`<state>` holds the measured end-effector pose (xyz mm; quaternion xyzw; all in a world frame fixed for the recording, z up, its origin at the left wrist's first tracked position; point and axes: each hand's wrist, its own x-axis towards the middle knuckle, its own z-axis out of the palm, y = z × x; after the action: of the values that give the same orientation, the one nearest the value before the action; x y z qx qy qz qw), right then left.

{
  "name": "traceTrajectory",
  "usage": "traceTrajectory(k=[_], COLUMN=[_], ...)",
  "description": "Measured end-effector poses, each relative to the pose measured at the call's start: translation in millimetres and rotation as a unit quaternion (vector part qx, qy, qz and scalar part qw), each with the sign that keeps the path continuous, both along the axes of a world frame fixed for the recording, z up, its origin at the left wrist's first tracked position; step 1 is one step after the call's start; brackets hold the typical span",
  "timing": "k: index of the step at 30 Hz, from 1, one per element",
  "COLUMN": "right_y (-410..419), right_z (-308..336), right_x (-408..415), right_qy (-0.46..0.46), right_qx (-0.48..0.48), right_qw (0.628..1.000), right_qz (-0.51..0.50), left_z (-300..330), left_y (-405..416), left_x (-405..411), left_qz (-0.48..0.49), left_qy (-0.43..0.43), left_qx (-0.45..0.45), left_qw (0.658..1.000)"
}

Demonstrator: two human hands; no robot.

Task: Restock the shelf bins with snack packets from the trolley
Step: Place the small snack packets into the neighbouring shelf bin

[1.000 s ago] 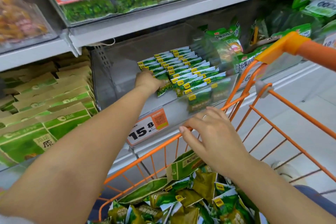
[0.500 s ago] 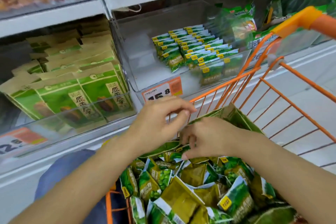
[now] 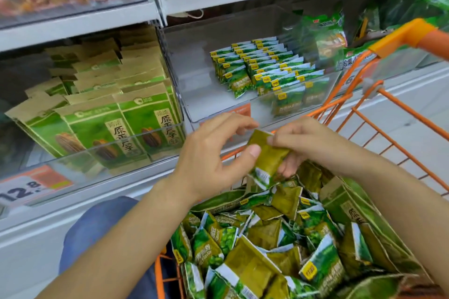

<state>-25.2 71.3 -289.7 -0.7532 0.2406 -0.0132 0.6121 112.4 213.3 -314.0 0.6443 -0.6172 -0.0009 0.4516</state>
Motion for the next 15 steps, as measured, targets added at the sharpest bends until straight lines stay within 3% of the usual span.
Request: traceTrajectory(k=[4, 6, 8, 11, 13, 15], right_y=[-1, -1, -7, -10, -6, 0], right_z=[6, 6, 8, 4, -2, -5], right_x=[-1, -1, -1, -3, -3, -1], right_qy=[-0.041, -0.072, -0.125, -0.157, -0.129, -0.113], right_qx=[0.063, 0.075, 0.062, -0.048, -0.081, -0.086], right_qw=[0.994, 0.990, 0.980, 0.969, 0.979, 0.987], right_qz=[-0.074, -0.091, -0.145, -0.186, -0.138, -0.080], left_z=[-6, -8, -5, 5, 13, 16], left_y=[-4, -8, -8, -5, -6, -9], left_x=[-12, -11, -6, 0, 0, -1], left_qz=[0.039, 0.077, 0.107, 0.115, 0.098, 0.072], left_qy=[-0.187, -0.180, -0.081, 0.126, 0.263, 0.346], left_qx=[0.051, 0.022, -0.021, -0.034, -0.024, -0.021], left_qw=[0.980, 0.980, 0.991, 0.985, 0.959, 0.935])
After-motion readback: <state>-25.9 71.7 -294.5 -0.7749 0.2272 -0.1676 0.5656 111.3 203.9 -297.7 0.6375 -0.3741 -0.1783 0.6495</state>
